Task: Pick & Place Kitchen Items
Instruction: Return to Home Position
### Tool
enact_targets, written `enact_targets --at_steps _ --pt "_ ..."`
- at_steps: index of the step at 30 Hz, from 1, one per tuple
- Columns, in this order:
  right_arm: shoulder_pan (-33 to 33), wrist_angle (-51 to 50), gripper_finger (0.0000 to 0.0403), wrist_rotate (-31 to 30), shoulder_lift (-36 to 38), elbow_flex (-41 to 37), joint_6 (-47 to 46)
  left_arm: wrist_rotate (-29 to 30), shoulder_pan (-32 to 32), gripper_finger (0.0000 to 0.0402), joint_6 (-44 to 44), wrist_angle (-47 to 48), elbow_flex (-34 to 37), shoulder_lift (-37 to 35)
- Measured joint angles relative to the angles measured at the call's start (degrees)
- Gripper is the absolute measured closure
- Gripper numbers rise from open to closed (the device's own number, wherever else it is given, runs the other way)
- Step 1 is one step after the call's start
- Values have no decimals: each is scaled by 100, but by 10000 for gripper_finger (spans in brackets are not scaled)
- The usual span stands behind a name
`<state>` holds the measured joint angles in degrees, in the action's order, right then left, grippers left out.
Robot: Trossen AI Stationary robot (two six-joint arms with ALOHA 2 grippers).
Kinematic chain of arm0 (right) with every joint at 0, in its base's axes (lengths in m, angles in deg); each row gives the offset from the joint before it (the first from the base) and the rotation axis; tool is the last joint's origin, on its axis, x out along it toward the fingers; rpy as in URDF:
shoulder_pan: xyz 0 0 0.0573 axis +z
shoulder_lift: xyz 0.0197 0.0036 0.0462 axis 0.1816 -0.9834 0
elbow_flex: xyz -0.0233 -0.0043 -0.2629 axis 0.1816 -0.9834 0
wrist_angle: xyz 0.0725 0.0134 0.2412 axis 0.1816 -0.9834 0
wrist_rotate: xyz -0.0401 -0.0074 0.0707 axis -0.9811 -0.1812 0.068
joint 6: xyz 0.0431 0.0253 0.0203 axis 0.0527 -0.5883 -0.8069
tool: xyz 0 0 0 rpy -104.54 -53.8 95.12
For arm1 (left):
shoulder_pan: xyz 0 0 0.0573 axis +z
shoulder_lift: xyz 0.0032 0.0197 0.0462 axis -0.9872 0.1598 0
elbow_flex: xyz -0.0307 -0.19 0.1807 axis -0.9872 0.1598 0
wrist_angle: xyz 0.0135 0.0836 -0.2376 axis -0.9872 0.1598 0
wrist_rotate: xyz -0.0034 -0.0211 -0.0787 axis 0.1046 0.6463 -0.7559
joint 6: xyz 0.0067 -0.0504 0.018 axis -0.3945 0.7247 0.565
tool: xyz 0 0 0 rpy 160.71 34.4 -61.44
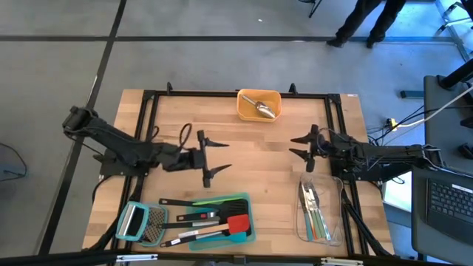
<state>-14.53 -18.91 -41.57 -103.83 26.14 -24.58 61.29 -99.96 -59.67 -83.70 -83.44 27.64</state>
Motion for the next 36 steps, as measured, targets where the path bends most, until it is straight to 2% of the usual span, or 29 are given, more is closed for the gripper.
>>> enact_targets --at_steps 3,6,10,13,16,24,32,36 --pt "-1 -168 206 -390 0 2 -351 -460 389 105 90 -8 59 124" --pt "0 -287 206 -475 -2 2 -591 -958 812 105 246 -23 93 226" --pt "12 -305 206 33 -2 2 -589 -1721 1363 105 314 -161 270 342" --pt "16 -280 206 449 -3 2 -441 -2311 1746 105 313 -691 543 412" --pt "22 -263 206 577 -4 2 -376 -2756 2116 105 350 -1305 878 459" --pt "177 -320 206 573 -4 2 -336 -3296 2883 105 831 -2746 1787 465" --pt "197 -371 206 560 -6 4 -318 -3897 3092 105 949 -2856 1878 466" --pt "197 -397 206 561 -7 4 -318 -3955 3090 105 915 -2853 1878 466"
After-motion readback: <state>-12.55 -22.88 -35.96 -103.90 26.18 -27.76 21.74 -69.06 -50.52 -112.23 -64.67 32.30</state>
